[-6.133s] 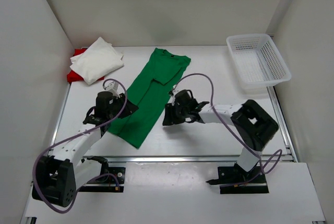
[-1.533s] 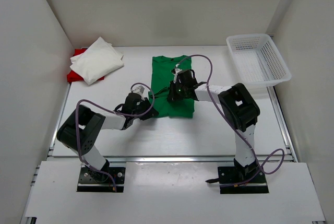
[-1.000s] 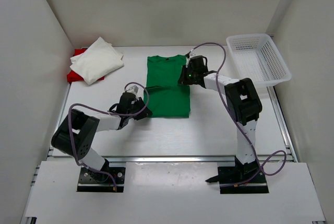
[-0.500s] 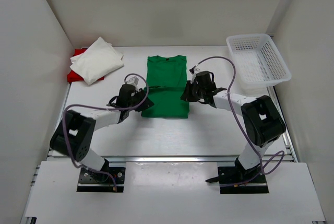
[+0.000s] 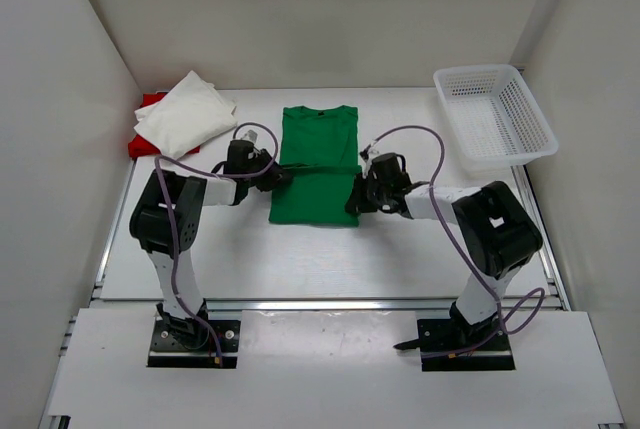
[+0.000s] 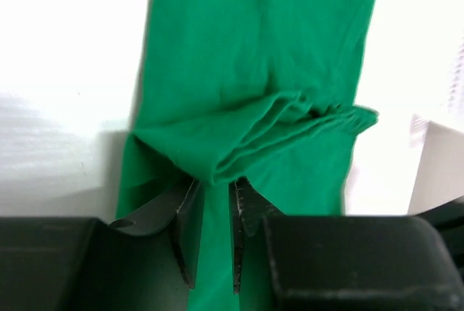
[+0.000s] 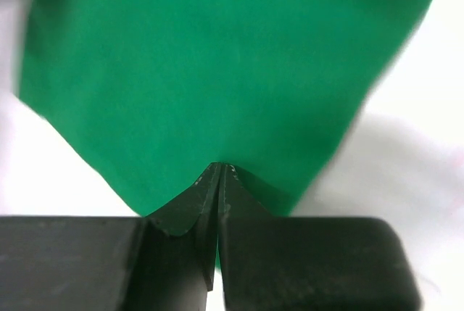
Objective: Fold and stack the t-shirts
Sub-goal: Fold the folded rectangular tshirt in 1/3 of the way, then grab one side of the 2/3 rectangular tshirt with both arms
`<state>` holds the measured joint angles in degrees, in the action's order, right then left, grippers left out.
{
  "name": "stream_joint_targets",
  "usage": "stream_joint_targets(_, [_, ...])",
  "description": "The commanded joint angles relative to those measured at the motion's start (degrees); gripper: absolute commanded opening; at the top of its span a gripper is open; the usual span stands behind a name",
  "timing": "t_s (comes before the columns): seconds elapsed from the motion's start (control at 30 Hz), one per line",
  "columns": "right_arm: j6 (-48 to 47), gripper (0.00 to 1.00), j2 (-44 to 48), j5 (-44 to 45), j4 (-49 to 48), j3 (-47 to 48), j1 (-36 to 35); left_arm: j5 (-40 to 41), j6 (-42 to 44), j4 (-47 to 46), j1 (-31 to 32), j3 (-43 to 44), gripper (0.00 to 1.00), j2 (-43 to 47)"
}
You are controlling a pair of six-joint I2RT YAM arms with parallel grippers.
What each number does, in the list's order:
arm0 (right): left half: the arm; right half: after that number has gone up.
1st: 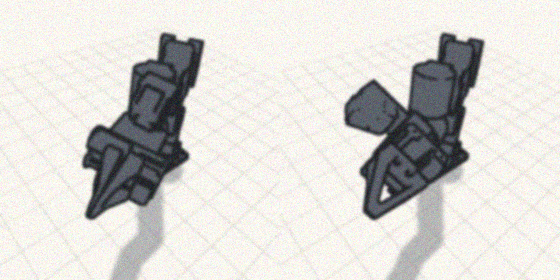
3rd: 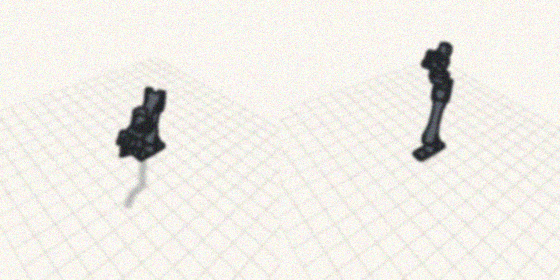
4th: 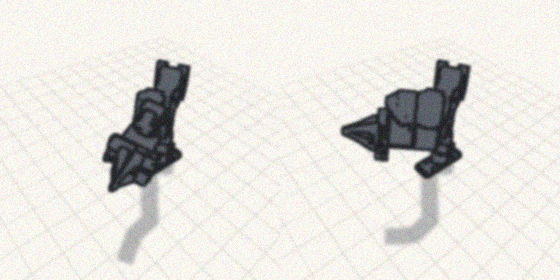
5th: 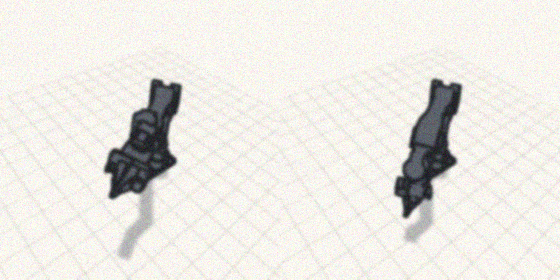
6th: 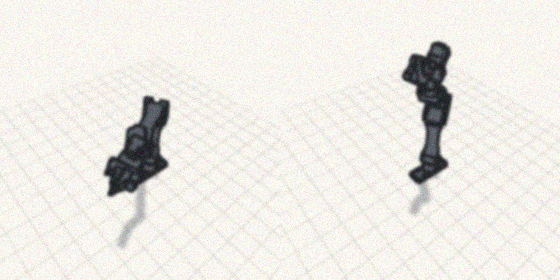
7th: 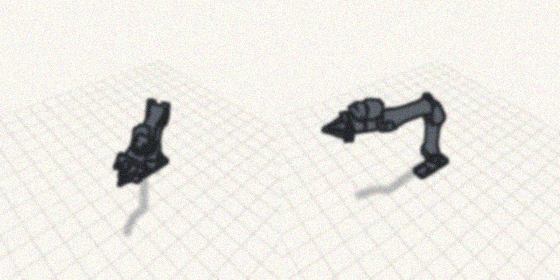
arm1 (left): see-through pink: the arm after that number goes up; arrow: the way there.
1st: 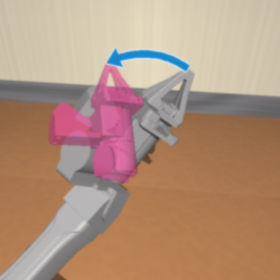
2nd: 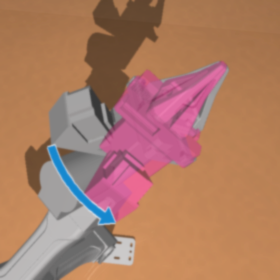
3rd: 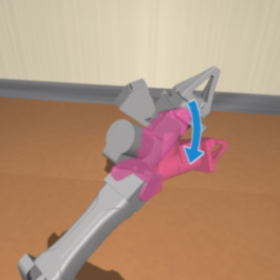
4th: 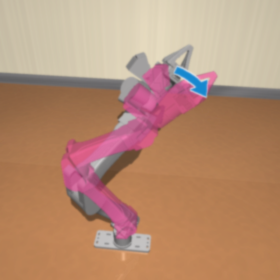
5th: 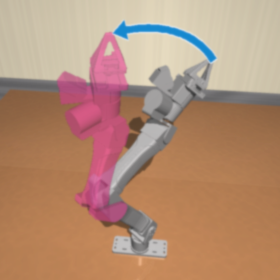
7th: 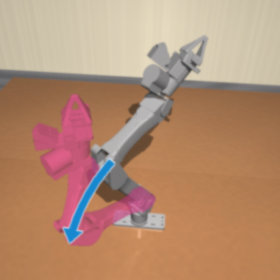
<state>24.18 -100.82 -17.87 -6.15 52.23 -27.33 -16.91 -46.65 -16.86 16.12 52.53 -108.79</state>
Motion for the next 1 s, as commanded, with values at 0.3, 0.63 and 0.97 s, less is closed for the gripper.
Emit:
stream_joint_targets(0.3, [1.4, 0.0, 5.7, 4.0, -1.8, -11.5, -0.1, -10.7, -13.8, -16.2, -7.9, -3.1, 0.39, -3.5])
stream_joint_targets(0.63, [1.3, 0.35, 20.0, 1.8, -0.2, -16.3, 0.5, 0.1, -2.9, -6.3, -4.2, -16.9, 0.53, 17.8])
stream_joint_targets(0.97, [5.4, 0.51, 17.6, -6.0, -7.0, -23.3, 3.3, 14.4, 9.9, 9.6, 2.3, -26.4, 0.58, 28.4])
